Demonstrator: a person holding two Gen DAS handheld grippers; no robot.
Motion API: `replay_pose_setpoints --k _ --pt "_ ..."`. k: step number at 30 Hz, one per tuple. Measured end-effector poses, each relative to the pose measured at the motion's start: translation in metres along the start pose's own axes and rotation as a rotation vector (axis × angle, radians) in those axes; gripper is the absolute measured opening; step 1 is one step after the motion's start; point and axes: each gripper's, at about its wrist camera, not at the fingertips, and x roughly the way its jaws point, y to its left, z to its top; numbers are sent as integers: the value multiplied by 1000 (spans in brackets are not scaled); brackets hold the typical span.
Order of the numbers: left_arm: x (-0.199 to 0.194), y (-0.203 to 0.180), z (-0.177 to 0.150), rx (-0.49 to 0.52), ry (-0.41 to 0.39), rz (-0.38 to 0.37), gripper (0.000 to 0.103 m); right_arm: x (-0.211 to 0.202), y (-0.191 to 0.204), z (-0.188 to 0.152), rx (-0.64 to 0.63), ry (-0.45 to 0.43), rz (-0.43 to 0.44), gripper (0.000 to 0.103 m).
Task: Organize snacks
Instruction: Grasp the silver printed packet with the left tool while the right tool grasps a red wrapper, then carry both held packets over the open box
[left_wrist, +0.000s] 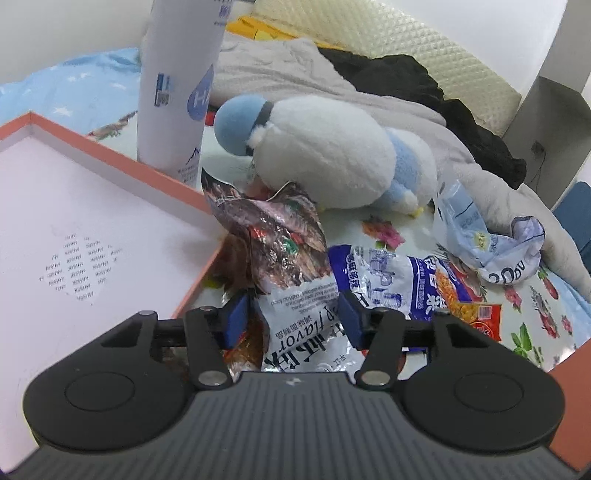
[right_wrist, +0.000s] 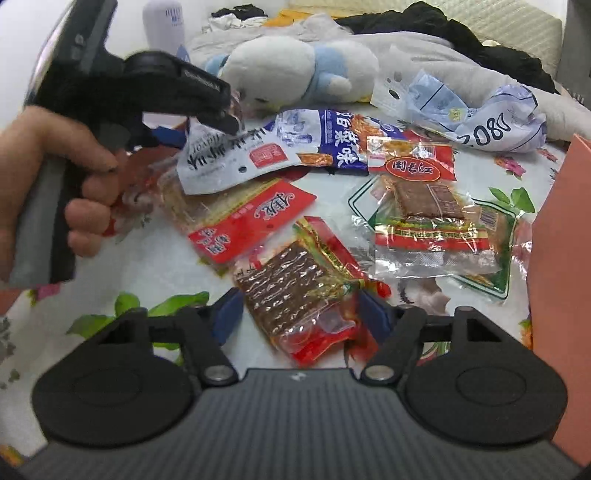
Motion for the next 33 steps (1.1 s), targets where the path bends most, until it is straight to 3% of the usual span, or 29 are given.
replay_pose_setpoints --k 7,13,18,24,27,33 --pt "-4 8 -2 -30 5 -33 41 -11 7 -3 -6 -6 1 60" --pt "-24 6 -8 -24 10 -43 35 -29 10 -11 -2 -3 6 60" --pt "-54 6 -21 -16 32 -60 33 -49 10 -20 -3 0 0 60" --pt "-103 6 -53 -4 71 -88 30 -73 8 -36 36 8 7 49" --pt "-127 4 -69 1 86 -107 30 -84 10 -45 35 9 1 37" --pt "-175 -5 -97 29 114 -129 29 -112 13 -57 63 -2 0 34"
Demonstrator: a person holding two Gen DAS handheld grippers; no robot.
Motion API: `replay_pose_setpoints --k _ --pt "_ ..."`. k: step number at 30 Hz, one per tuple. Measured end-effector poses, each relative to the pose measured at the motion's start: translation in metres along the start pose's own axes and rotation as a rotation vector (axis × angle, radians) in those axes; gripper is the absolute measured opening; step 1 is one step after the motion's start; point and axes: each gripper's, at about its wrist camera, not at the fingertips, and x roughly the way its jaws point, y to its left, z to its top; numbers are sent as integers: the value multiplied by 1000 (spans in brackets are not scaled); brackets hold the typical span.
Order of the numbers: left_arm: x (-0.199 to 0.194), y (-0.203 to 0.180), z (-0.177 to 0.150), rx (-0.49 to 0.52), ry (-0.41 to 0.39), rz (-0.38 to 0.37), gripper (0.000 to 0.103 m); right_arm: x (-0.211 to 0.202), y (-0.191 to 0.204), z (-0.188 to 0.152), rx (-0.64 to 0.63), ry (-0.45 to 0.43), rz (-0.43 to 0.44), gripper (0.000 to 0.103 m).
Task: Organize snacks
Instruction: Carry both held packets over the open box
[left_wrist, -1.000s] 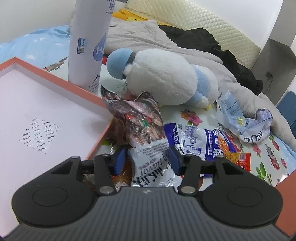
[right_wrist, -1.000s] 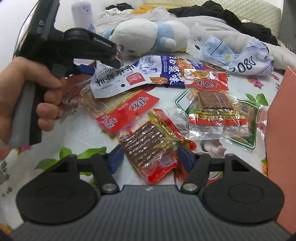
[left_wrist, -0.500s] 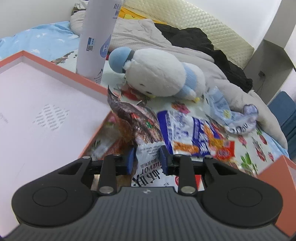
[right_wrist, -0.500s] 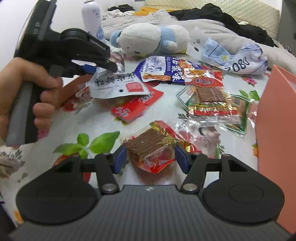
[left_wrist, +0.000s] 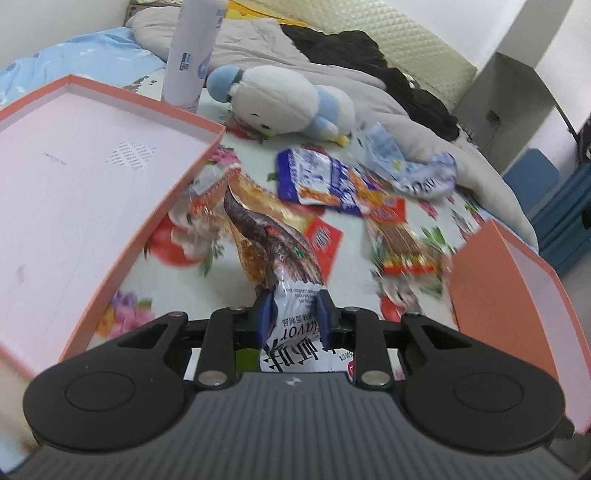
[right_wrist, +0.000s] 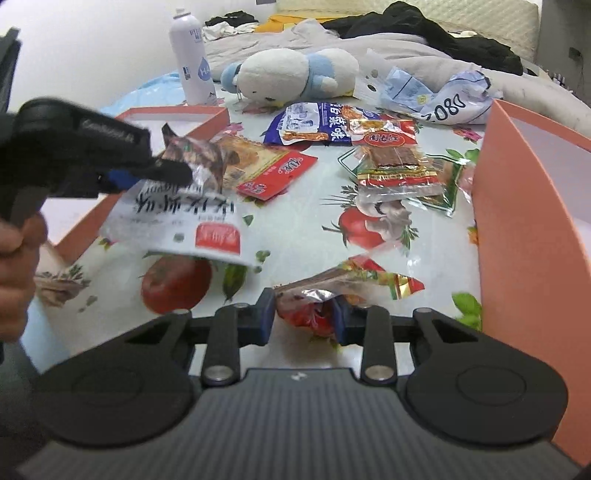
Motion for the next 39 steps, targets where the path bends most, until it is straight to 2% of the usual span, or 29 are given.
replay_pose_setpoints --k 9,14,25,28,32,39 --pt "-63 -29 -27 77 25 -14 29 -63 1 0 27 -71 -22 34" --pt "-95 -43 -36 106 40 -48 29 -102 1 2 59 -122 -42 34" --pt "-133 -80 -26 198 45 -139 29 -151 7 3 130 -195 -95 34" --pt "-137 -87 -27 216 70 -167 29 -160 8 1 149 -210 -128 34" --pt "-143 -95 -27 255 90 -189 29 -176 3 -5 203 -232 -170 34" --pt "-160 -110 -36 279 89 -236 29 -199 -4 -22 226 -240 -223 34"
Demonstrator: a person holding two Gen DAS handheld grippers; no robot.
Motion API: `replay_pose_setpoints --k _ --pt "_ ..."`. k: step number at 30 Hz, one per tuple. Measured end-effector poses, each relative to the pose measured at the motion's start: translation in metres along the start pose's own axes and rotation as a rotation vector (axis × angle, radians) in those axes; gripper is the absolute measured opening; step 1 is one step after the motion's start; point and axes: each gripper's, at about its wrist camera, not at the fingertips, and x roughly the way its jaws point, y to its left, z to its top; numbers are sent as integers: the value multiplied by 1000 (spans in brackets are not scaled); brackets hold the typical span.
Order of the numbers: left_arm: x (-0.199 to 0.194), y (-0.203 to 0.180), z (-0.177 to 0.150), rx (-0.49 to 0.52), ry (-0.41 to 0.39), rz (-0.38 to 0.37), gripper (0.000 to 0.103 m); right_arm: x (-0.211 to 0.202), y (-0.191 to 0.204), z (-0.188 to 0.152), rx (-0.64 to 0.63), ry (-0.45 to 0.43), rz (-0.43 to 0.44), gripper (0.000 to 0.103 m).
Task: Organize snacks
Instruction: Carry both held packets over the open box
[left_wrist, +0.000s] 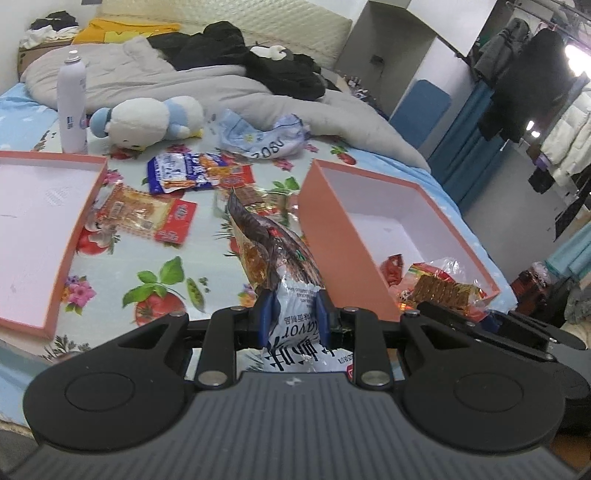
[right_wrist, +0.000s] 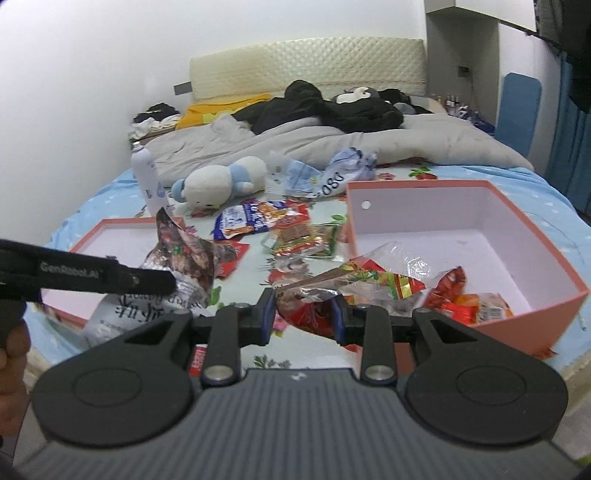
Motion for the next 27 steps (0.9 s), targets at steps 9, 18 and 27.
replay_pose_setpoints --k 9,18,27 --pt "3 -49 -15 2 -4 -54 29 -26 -33 -1 0 -8 -59 34" --pt "23 -96 -8 36 33 -82 28 -38 -73 -1 61 6 -87 34" --pt "61 -126 23 62 67 -79 28 -17 -111 15 104 15 -96 34"
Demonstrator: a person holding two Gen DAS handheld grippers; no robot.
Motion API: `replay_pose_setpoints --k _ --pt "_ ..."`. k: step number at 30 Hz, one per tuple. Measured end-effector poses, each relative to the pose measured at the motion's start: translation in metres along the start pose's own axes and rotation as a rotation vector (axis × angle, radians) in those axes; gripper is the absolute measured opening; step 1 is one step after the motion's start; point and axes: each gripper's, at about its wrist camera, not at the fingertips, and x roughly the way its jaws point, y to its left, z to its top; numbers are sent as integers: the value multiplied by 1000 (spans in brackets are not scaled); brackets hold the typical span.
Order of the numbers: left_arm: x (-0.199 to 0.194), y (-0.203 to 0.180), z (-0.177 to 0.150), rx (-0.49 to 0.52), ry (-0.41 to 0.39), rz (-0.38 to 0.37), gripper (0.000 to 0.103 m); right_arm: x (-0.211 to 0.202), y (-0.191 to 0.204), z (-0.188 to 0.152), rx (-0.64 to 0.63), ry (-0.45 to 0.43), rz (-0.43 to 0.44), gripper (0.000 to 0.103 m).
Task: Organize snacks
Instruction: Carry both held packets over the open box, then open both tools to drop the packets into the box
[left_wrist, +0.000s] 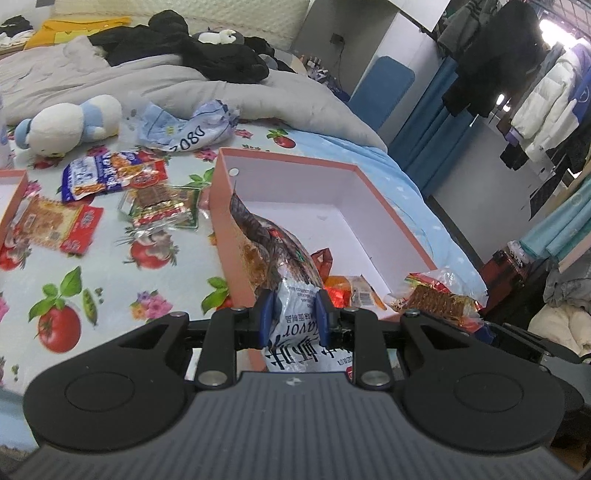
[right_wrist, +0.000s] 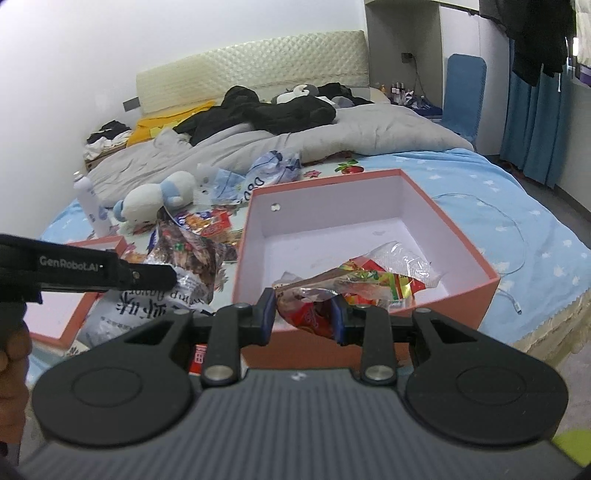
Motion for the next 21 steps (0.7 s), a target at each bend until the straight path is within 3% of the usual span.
replay_pose_setpoints --k 18,21 --pt "153 -41 70 79 119 9 28 101 -68 39 37 69 -52 33" --pt "172 -39 76 79 140 10 28 116 -75 38 44 87 -47 26"
